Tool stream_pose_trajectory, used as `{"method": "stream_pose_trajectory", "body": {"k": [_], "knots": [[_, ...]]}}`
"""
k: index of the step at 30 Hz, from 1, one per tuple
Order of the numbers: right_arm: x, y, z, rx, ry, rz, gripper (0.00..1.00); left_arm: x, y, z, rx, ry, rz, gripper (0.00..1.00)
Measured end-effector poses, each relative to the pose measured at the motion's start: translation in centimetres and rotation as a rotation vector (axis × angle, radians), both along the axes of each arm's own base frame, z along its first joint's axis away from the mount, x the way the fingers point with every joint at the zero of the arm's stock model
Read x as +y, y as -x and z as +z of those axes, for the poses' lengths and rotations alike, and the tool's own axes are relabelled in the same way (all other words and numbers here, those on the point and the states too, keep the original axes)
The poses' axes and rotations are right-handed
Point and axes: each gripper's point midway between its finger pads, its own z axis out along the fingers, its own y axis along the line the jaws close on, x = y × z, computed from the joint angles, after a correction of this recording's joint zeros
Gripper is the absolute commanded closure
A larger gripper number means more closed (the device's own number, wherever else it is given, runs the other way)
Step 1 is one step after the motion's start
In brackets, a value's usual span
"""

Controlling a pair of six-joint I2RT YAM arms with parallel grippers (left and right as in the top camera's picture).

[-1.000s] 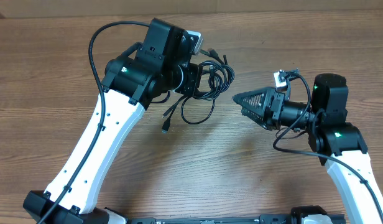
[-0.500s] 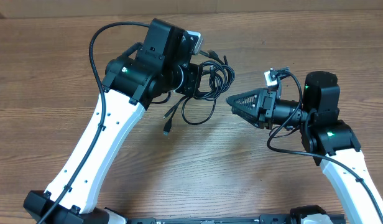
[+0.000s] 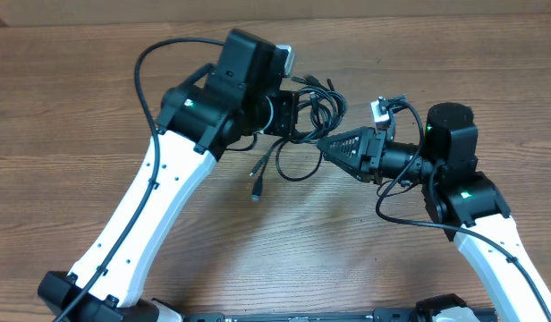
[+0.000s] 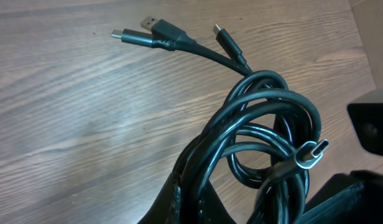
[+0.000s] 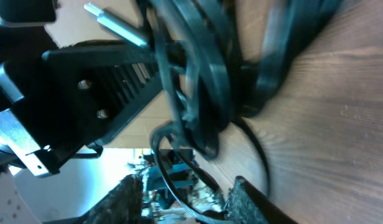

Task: Untangle cables

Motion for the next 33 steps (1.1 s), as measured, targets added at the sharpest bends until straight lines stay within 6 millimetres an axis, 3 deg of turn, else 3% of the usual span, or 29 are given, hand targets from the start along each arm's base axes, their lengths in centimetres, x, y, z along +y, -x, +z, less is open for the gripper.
{"method": "stream_pose_trajectory", "body": {"k": [5, 14, 26, 30, 33], "knots": [[1.0, 0.2, 0.4, -0.035, 0.0, 0.013, 0.53, -0.9, -0.2, -1.1, 0.033, -0.001, 0.015, 0.96], [0.8, -0.2, 0.2, -0.042, 0.015, -0.01, 0.51, -0.8, -0.4, -2.1, 0.067, -0.013, 0.036, 0.96], [-1.8, -2.9, -0.9, -0.05, 0.083, -0.17, 0.22, 0.7, -0.8, -2.3, 0.116, 0.017, 0.061, 0.96], [-2.1, -3.3, -1.0, -0.051, 0.094, -0.195, 0.23, 0.8, -0.7, -2.1, 0.144, 0.061, 0.05, 0.96], [-2.2, -3.4, -1.0, -0.048, 0.094, -0.203, 0.33, 0.4, -0.3, -2.0, 0.159, 0.078, 0.032, 0.96]]}}
